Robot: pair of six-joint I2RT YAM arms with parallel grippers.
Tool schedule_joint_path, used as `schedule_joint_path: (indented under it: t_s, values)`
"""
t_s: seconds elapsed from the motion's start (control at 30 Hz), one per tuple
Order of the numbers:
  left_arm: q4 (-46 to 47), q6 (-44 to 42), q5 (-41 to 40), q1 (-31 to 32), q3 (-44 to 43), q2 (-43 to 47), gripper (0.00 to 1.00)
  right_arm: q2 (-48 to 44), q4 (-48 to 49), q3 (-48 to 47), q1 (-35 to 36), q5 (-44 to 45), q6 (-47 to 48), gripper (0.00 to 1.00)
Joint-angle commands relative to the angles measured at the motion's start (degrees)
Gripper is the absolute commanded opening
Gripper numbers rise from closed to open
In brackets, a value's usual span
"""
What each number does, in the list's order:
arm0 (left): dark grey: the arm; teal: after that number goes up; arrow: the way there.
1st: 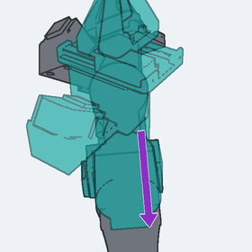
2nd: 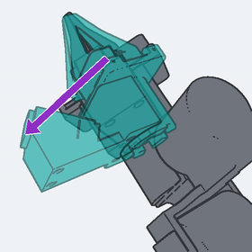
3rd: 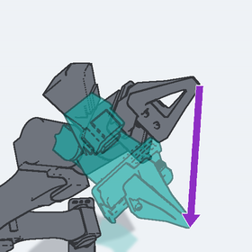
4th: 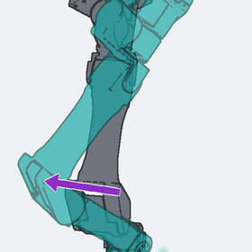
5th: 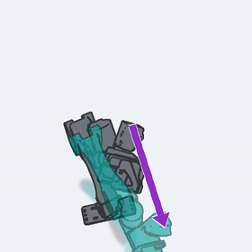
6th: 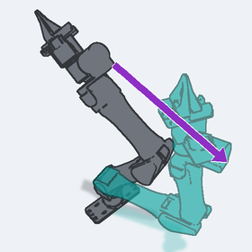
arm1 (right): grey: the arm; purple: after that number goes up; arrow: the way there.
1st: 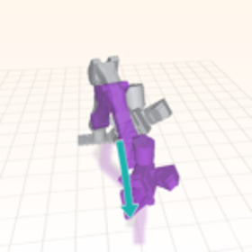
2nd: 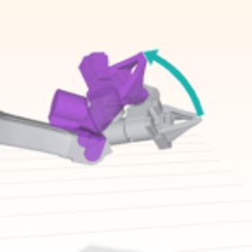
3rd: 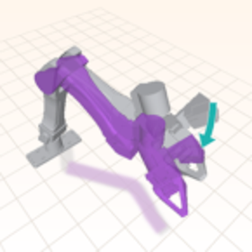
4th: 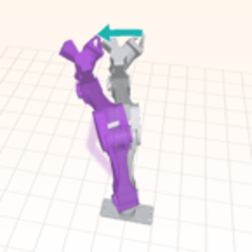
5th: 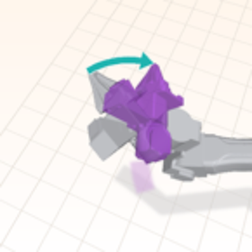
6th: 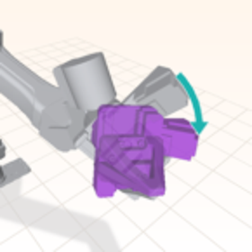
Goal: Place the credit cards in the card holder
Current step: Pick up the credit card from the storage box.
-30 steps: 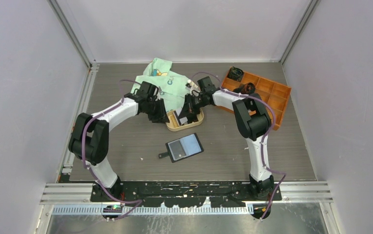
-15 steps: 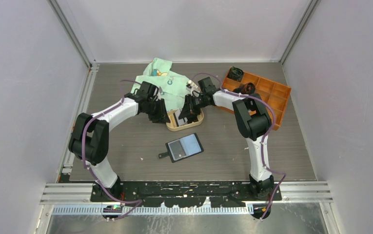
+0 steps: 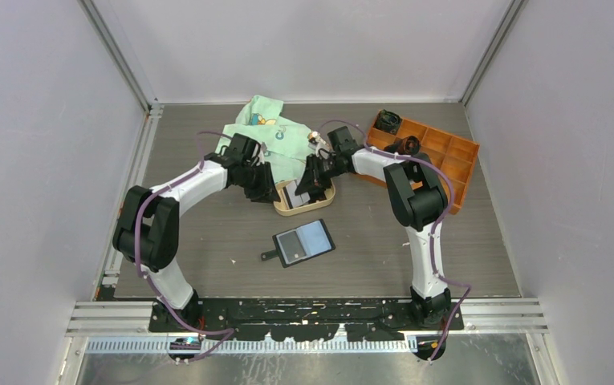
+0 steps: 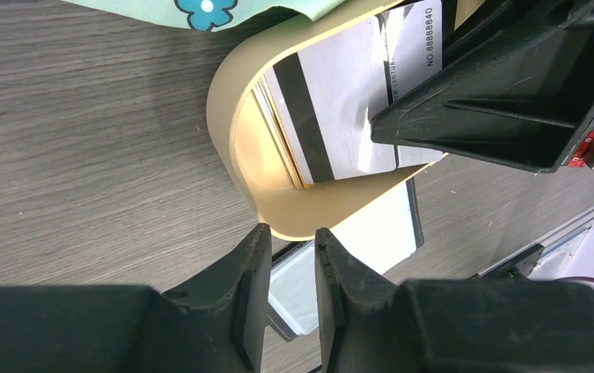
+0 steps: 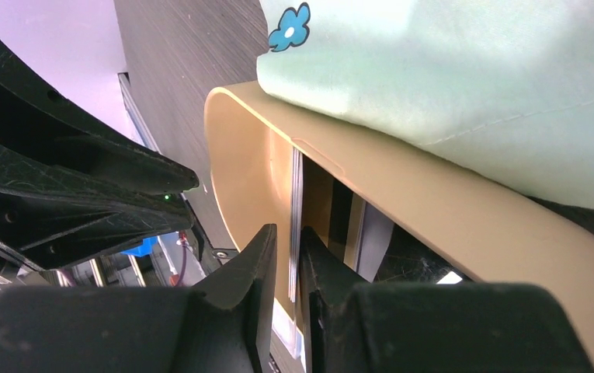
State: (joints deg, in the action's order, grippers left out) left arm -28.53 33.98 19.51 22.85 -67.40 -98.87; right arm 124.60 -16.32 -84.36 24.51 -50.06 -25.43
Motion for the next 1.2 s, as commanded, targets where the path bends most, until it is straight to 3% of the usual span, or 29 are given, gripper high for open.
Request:
schedule_joint_path:
  t_s: [0.0, 0.93, 1.17]
  values:
    - [0.77, -1.08, 1.28, -0.26, -2.39, 1.56, 0.29, -3.57, 1.65, 0.32, -0.69, -1.61, -0.85, 0.23]
    - [0.53, -1.33, 1.89, -0.54, -2.65, 1.15, 0.29, -4.71, 0.88, 1.21, -3.19, -0.60, -0.69, 0.22]
    - [0.57, -1.45, 2.28, -0.59, -2.70, 1.18, 0.29, -4.87, 0.54, 1.30, -3.63, -0.16, -0.28, 0.12]
